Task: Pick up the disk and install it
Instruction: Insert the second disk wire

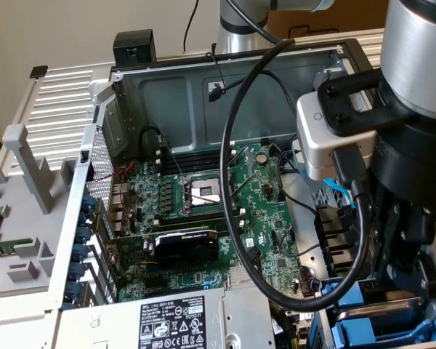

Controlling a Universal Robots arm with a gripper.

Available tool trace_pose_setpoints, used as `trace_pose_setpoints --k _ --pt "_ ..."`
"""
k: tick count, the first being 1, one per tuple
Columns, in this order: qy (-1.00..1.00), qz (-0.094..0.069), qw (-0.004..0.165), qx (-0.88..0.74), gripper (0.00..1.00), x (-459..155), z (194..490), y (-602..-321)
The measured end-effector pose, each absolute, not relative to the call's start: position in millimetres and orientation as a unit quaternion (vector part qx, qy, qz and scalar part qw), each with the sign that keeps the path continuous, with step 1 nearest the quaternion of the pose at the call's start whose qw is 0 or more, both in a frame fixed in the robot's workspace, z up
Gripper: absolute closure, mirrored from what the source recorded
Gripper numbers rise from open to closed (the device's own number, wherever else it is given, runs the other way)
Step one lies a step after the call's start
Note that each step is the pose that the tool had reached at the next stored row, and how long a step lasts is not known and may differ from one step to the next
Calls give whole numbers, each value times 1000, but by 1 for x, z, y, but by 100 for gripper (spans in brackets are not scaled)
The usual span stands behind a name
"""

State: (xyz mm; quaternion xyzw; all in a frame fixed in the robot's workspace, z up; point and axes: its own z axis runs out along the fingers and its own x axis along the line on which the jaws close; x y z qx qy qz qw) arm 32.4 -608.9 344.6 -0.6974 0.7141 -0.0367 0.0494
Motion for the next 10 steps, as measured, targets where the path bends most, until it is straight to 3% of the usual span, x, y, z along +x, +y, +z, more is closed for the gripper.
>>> trace_pose_setpoints --k 10 --pt "716 -37 49 -696 83 32 344 -608"
